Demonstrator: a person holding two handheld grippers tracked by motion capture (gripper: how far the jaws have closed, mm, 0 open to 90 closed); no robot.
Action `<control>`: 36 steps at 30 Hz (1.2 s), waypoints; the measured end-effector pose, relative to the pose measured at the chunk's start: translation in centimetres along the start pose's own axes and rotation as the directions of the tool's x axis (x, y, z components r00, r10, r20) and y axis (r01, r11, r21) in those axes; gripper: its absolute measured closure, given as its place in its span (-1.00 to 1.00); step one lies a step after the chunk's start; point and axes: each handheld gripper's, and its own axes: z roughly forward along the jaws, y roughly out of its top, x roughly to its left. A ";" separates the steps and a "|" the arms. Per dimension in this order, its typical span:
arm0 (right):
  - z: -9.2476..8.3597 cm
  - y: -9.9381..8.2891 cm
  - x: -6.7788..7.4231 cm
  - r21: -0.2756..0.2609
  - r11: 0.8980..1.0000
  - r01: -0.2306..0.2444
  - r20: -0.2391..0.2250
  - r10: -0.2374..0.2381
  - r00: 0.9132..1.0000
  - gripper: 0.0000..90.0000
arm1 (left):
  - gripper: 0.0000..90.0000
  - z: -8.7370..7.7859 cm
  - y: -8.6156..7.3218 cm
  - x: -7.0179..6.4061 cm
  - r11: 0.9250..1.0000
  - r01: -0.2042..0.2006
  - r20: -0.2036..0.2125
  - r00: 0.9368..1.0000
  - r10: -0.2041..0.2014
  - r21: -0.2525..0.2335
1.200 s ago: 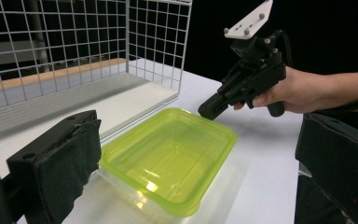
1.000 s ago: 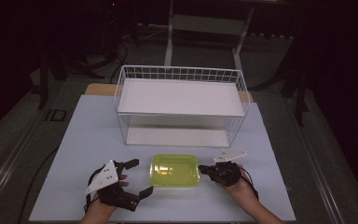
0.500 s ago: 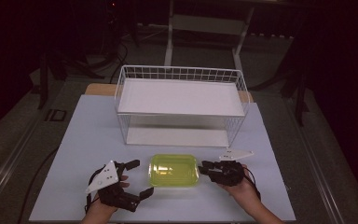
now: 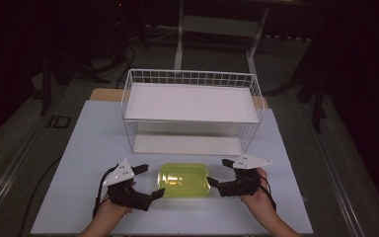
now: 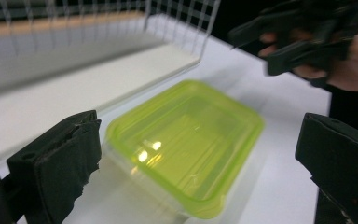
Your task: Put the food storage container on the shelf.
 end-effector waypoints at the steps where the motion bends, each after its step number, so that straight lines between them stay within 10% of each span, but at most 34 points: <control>1: 0.1 0.1 0.0 -0.009 1.000 -0.003 -0.009 0.003 1.000 -0.69 | -0.98 0.4 0.2 0.3 1.000 0.022 -0.015 1.000 -0.022 0.015; 14: 2.4 -0.6 0.8 0.061 0.998 0.008 0.022 -0.009 1.000 -0.69 | -0.65 3.1 -0.3 1.6 0.981 0.133 -0.120 0.986 -0.117 0.142; 18: 2.9 -0.9 0.5 0.079 0.997 -0.026 0.020 0.025 1.000 -0.63 | -0.49 3.7 -0.9 2.4 0.958 0.226 -0.160 0.967 -0.198 0.175; 27: 3.5 -1.6 0.3 0.127 0.989 -0.079 0.046 0.074 0.996 -0.36 | 0.08 4.2 -1.7 2.8 0.929 0.309 -0.159 0.947 -0.280 0.204; 36: 3.8 -1.9 0.6 0.168 0.981 -0.098 0.036 0.093 0.995 -0.09 | 0.36 3.9 -1.7 2.2 0.937 0.278 -0.116 0.959 -0.258 0.212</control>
